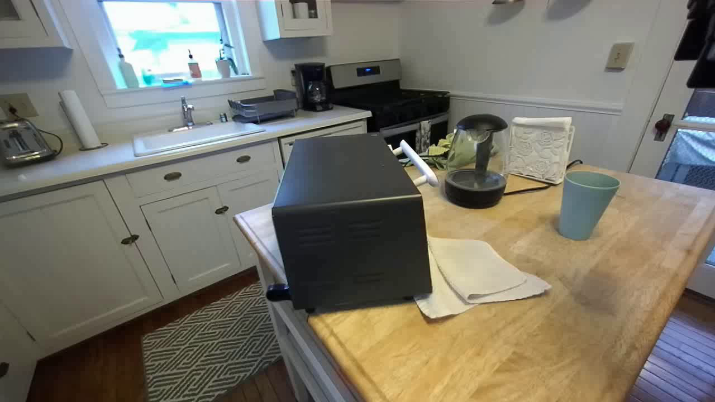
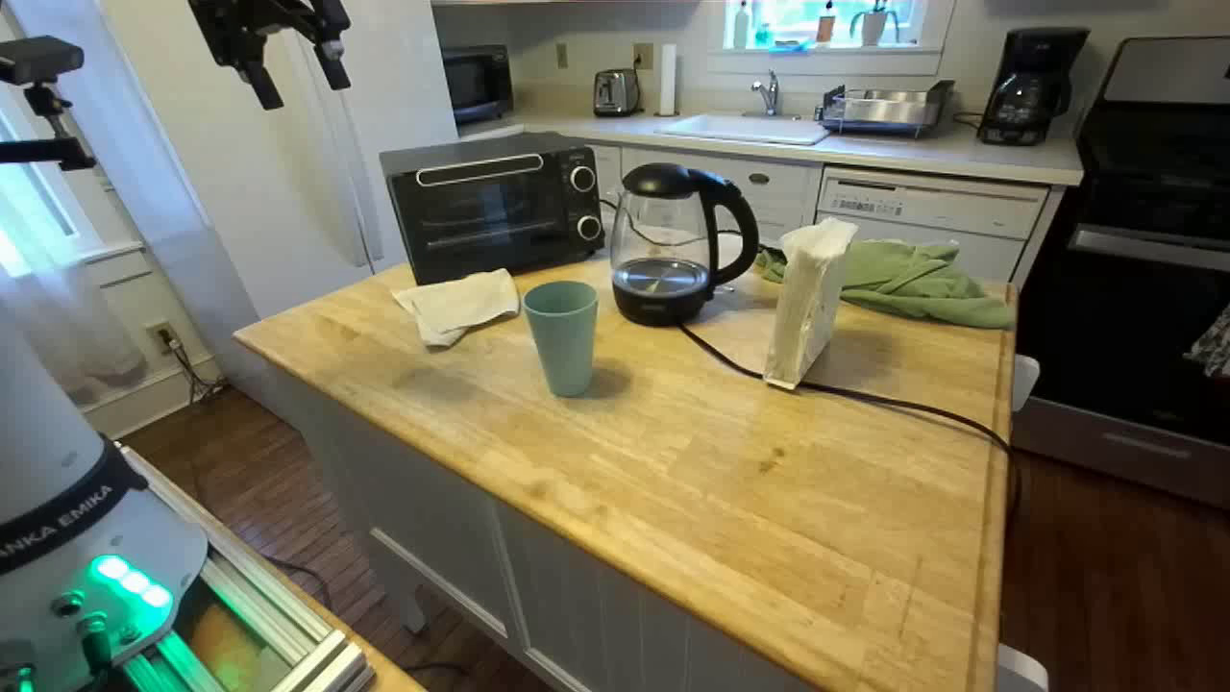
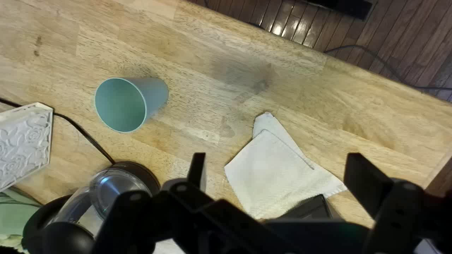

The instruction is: Open the toaster oven door

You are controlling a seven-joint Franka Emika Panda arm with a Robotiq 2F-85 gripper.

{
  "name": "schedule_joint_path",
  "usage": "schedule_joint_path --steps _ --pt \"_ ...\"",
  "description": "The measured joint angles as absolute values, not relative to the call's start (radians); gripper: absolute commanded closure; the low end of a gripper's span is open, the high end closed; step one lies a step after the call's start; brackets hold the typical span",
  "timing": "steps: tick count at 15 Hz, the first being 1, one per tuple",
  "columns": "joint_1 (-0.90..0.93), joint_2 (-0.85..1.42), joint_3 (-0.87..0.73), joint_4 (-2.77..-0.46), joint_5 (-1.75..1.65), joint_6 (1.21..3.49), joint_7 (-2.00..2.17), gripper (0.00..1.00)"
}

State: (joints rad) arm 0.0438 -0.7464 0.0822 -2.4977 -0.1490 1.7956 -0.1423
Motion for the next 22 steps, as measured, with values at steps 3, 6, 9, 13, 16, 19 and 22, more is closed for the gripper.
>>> schedule_joint_path --steps 3,6,9,13,16,19,22 --pt "0.044 -0.746 0.082 -2.498 -0.149 1.796 -0.142 0.0" --pt "0.044 -0.746 0.082 -2.498 -0.149 1.796 -0.142 0.0" --pt "0.044 -0.746 0.082 -2.498 -0.149 1.796 -0.142 0.0" --pt "0.044 -0.746 0.082 -2.498 -0.149 1.796 -0.142 0.0" --pt "0.044 -0.746 0.082 -2.498 -0.149 1.796 -0.142 0.0" --pt "0.044 -0.746 0.082 -2.498 -0.149 1.796 -0.142 0.0" --pt "0.044 -0.733 0.074 -2.498 -0.148 1.85 -0.124 0.0"
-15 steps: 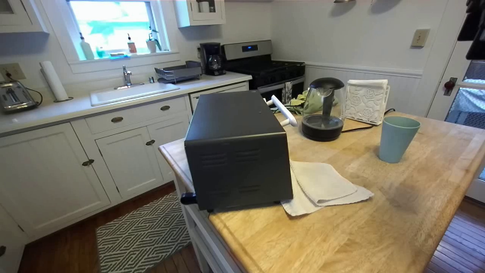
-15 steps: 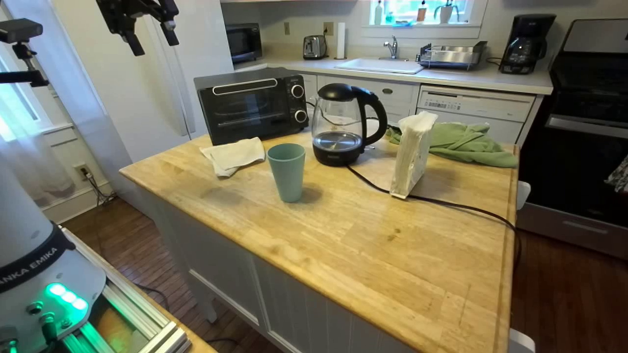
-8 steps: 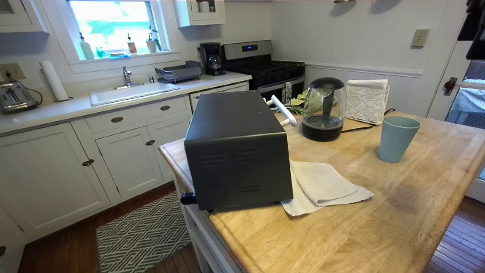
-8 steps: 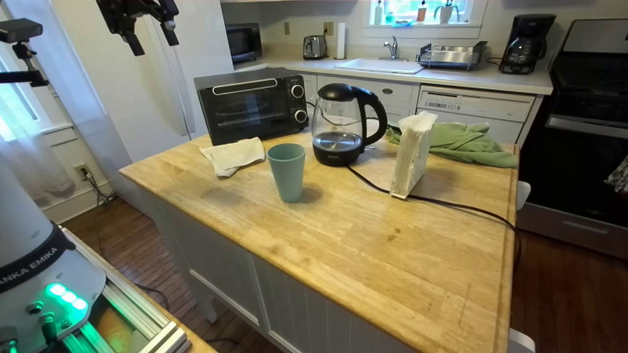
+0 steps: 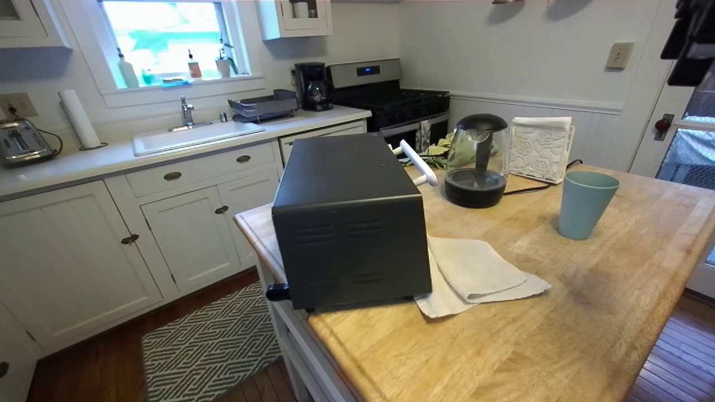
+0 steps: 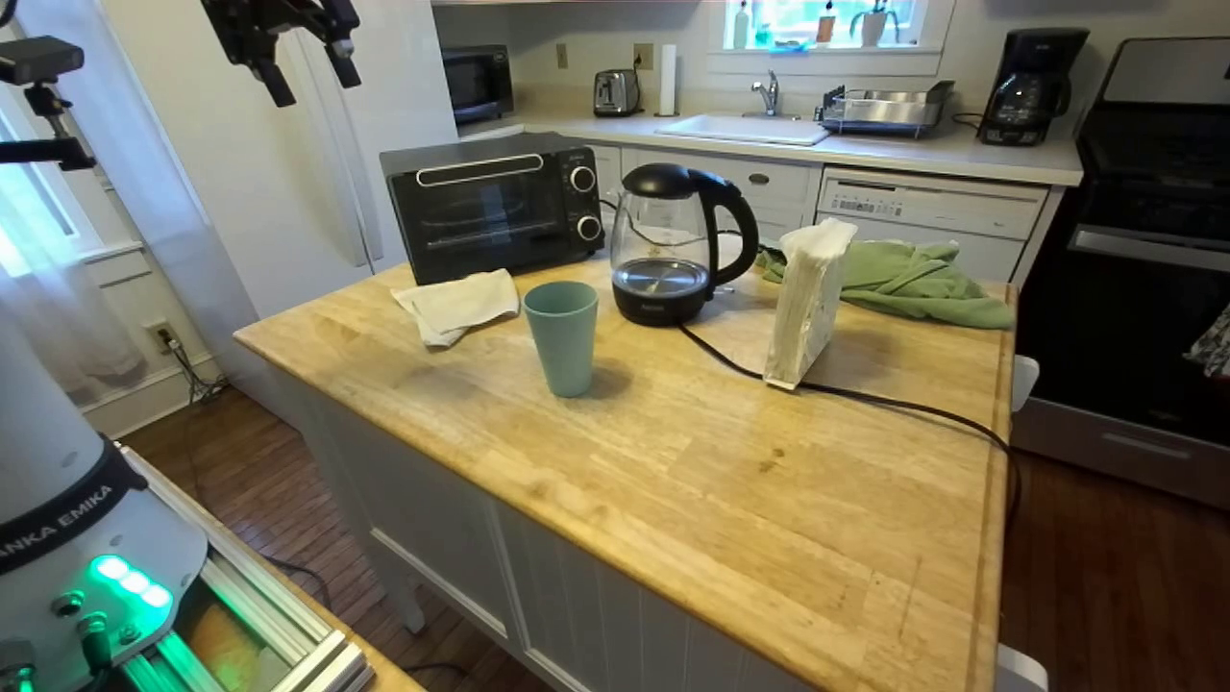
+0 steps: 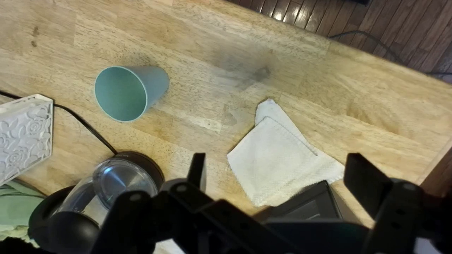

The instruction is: Open the toaster oven door

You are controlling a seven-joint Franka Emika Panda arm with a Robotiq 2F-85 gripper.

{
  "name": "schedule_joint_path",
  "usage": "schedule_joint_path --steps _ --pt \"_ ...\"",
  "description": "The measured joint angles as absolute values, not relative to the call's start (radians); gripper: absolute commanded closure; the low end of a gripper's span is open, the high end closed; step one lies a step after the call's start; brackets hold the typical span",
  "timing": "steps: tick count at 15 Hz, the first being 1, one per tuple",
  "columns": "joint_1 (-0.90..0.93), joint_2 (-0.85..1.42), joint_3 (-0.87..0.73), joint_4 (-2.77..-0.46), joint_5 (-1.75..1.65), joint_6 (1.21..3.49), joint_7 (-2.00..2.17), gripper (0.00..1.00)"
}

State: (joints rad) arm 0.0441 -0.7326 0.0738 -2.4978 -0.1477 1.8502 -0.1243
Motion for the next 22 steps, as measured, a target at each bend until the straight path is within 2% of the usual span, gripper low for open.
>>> schedule_joint_path --steps 4,14,22 --pt "0.04 -0.656 0.043 -2.494 -0.108 2.002 -0.043 0.0" --pt "0.028 -0.353 0.055 -2.389 0.041 2.175 0.327 0.0" --pt "0.029 -0.157 0.053 -2.254 0.127 2.293 0.349 0.0"
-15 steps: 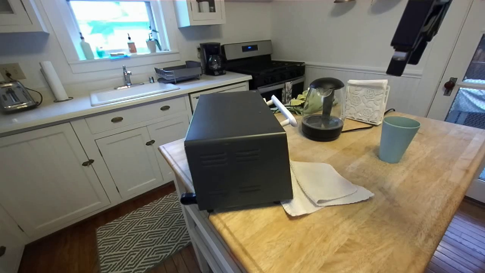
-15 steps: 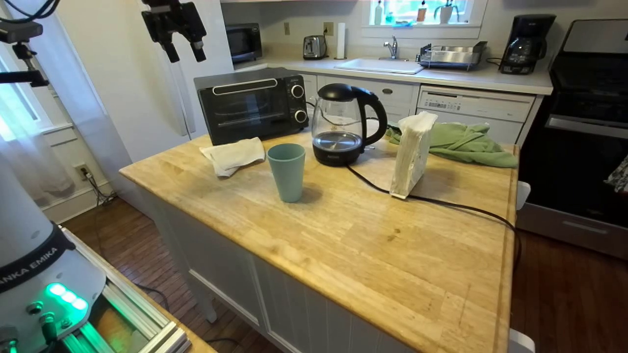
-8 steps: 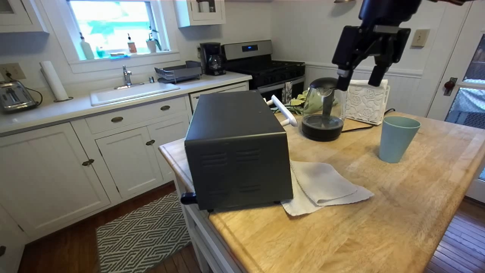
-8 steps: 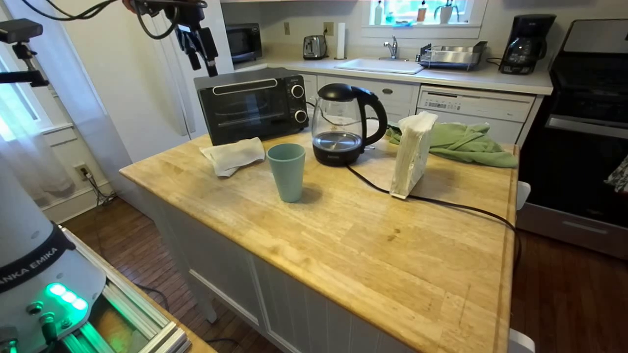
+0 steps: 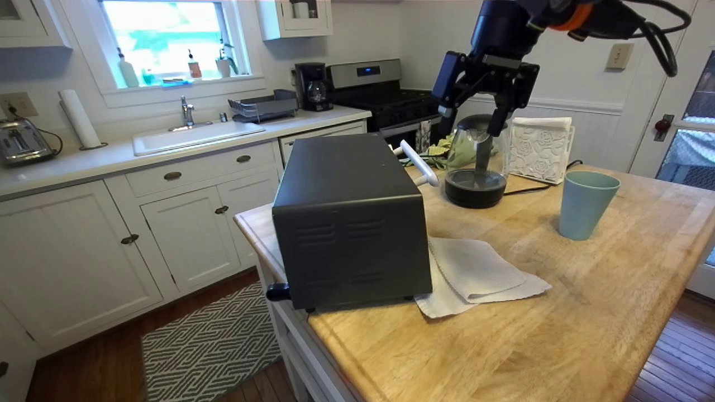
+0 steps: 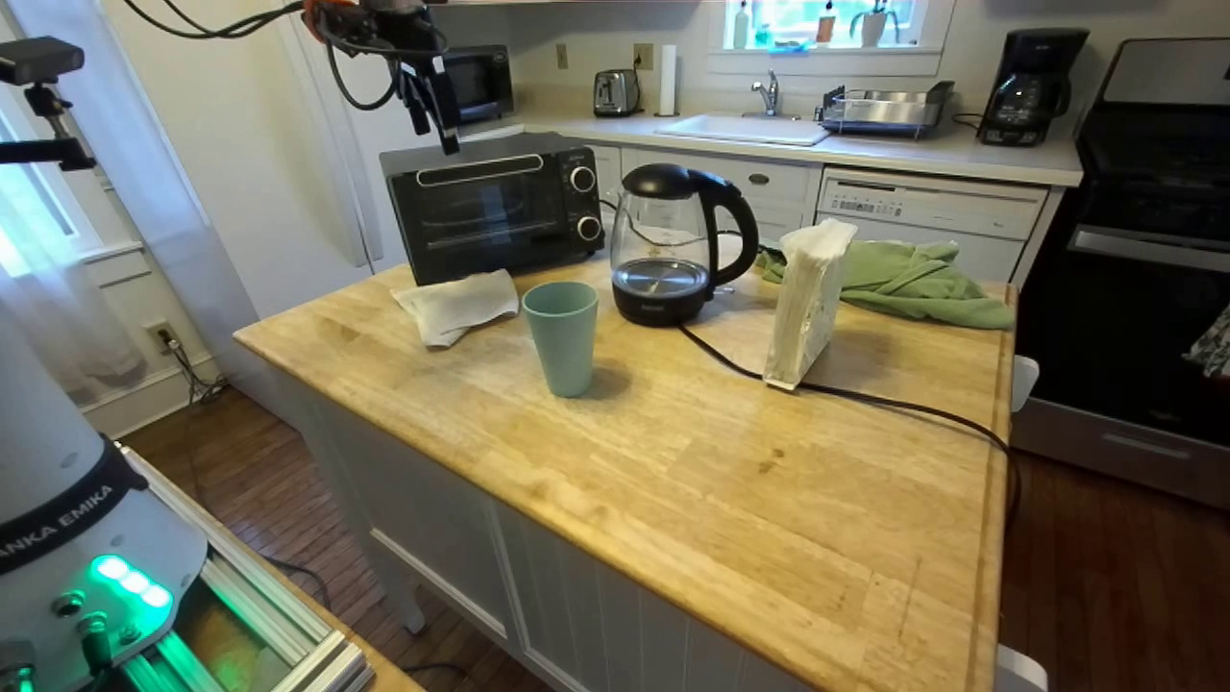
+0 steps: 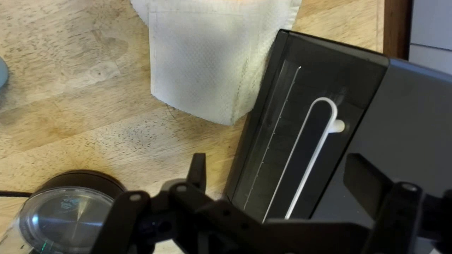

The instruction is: Open the toaster oven door

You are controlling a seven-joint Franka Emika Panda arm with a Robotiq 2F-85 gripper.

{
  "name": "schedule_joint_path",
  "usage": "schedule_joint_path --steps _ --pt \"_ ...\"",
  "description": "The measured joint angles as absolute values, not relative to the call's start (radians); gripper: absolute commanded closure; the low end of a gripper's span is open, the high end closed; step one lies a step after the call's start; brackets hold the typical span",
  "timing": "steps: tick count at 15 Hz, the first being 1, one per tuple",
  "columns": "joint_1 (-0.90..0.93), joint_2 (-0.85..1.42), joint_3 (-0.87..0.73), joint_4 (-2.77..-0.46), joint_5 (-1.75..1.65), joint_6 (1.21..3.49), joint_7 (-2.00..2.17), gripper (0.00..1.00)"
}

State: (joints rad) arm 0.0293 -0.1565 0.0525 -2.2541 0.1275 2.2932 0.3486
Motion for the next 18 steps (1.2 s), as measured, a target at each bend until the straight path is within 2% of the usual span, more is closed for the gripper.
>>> schedule_joint_path --steps 9,18 --pt "0.028 -0.138 0.053 -2.237 0.125 2.297 0.354 0.0" --pt "0.018 0.001 0.051 -2.234 0.122 2.491 0.457 0.0"
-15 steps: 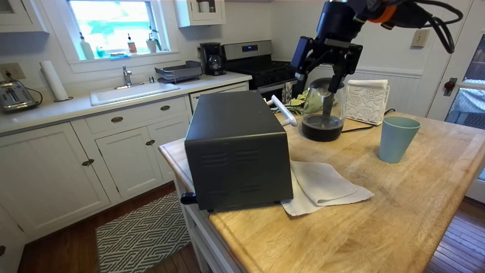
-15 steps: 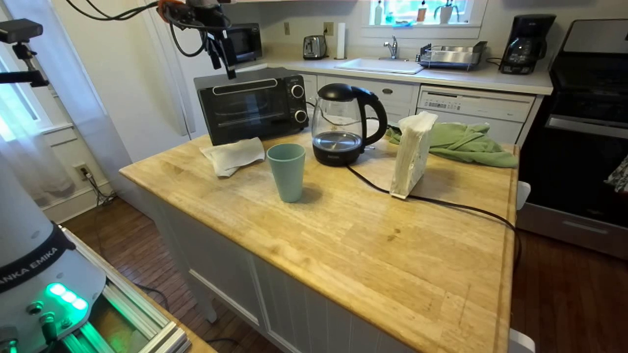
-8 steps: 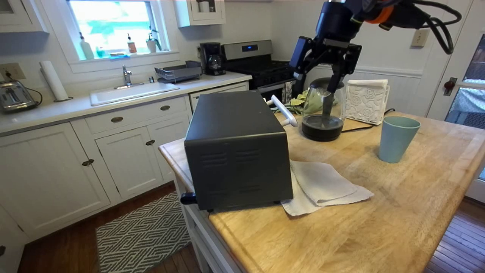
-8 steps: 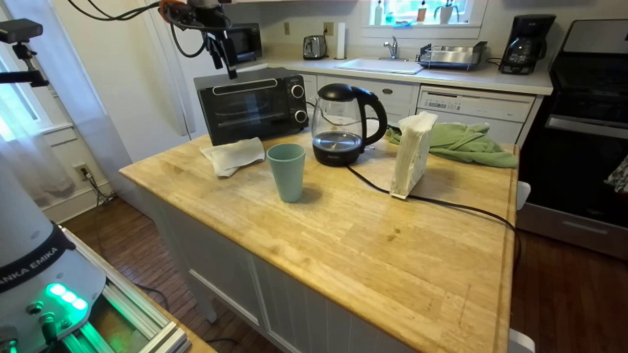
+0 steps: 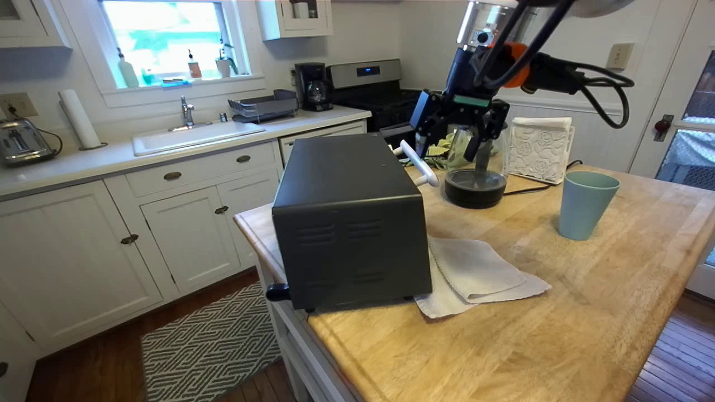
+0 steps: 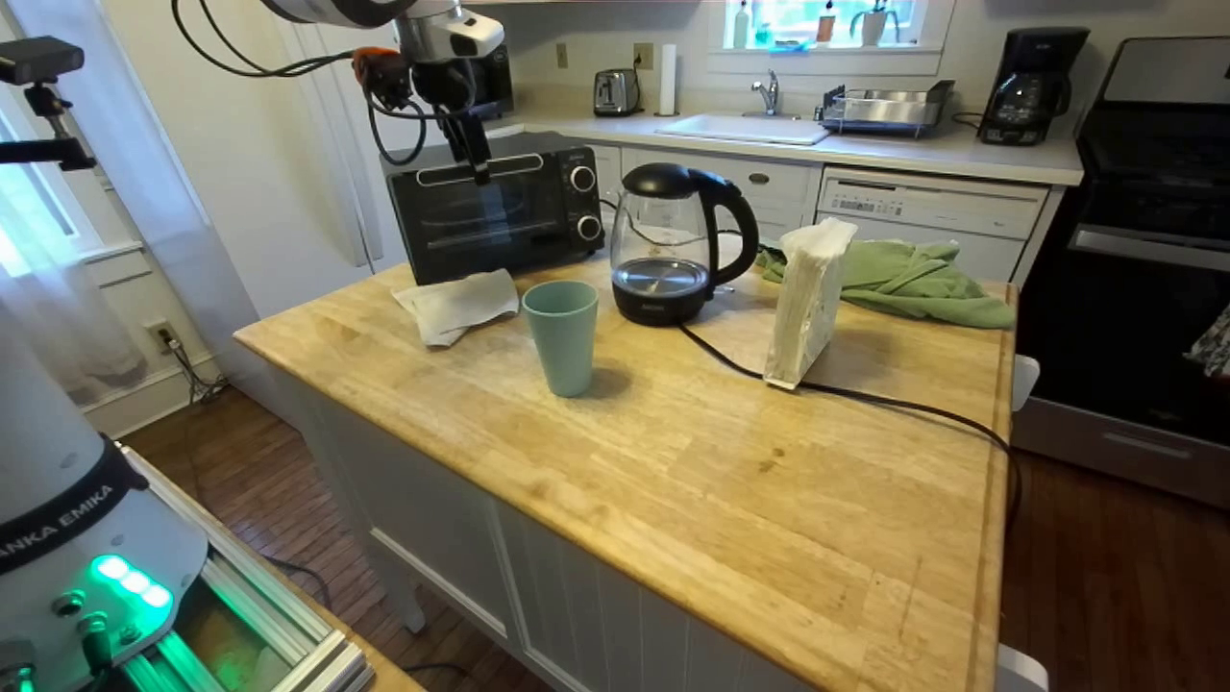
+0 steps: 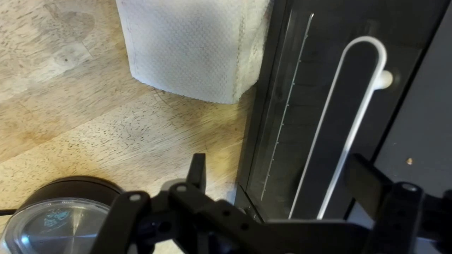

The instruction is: Open the toaster oven door

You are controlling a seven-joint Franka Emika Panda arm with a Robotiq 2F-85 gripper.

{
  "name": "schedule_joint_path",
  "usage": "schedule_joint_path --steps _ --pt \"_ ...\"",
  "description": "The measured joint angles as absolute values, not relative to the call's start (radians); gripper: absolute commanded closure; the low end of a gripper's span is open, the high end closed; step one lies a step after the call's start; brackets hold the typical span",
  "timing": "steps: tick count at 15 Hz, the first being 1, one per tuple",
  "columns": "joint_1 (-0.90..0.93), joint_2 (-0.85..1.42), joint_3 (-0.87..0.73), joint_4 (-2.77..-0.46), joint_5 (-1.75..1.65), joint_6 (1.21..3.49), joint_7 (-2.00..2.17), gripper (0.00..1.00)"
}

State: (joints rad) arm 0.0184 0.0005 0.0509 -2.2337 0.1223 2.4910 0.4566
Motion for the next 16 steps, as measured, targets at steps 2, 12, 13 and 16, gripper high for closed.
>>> schedule_joint_path --steps 2,12,13,16 --pt "0.019 0.019 0.051 -2.23 0.127 2.518 0.459 0.0" --pt "0.019 0.062 0.043 -2.208 0.17 2.524 0.459 0.0" --pt "0.019 0.066 0.041 -2.208 0.17 2.524 0.459 0.0" --pt "0.019 0.069 0.034 -2.208 0.17 2.523 0.459 0.0"
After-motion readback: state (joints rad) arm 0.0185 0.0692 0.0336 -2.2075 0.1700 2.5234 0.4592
